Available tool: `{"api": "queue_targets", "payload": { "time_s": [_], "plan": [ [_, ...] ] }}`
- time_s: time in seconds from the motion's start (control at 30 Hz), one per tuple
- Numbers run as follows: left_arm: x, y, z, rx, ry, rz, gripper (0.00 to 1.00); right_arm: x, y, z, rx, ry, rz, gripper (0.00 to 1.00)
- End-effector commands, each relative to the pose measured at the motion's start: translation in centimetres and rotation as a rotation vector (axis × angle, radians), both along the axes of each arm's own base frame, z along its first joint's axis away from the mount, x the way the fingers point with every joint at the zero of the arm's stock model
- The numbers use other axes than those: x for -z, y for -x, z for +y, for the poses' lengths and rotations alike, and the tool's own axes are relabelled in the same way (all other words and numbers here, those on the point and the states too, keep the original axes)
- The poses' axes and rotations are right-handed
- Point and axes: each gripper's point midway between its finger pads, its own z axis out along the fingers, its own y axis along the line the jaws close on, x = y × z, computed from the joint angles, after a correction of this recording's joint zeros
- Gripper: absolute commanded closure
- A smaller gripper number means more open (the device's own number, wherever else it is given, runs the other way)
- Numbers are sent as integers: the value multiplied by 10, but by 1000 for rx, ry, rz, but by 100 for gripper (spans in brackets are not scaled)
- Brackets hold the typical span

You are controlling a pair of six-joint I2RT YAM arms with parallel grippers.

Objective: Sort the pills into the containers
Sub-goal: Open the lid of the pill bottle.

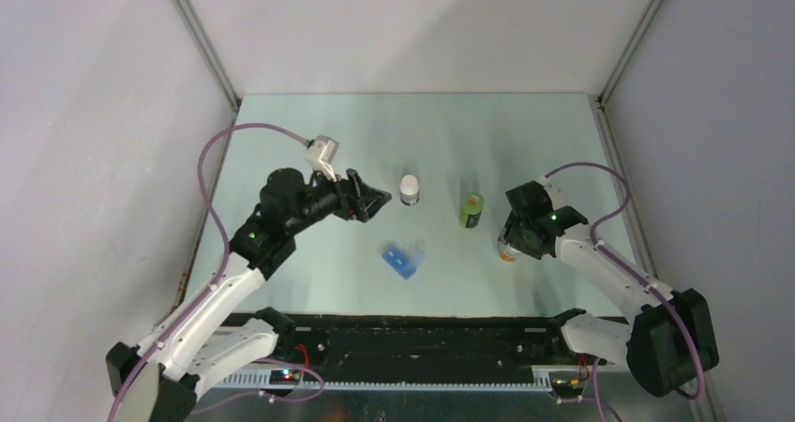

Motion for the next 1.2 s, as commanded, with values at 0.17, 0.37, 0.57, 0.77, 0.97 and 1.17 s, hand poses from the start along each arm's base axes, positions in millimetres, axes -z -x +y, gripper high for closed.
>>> {"api": "queue_targets", "payload": {
  "time_s": [0.17, 0.37, 0.57, 0.77, 0.97, 1.17],
  "plan": [
    [-32, 1, -54, 197, 141, -156, 13, -95, 0, 68, -202, -358, -150, 58],
    [-27, 27, -94, 407, 144, -220, 13, -138, 1, 120, -356, -552, -186, 58],
    [2, 24, -109, 436, 27, -264, 13, -177, 2, 160, -491, -695, -240, 59],
    [22, 26, -116, 533, -101, -322, 14, -190, 7, 173, -561, -750, -236, 59],
    [42, 42, -123, 692, -150, -299, 15, -193, 12, 178, -588, -779, -223, 58],
    [46, 49, -131, 747, -98, -271, 18, -195, 14, 184, -610, -810, -211, 57]
  ]
}}
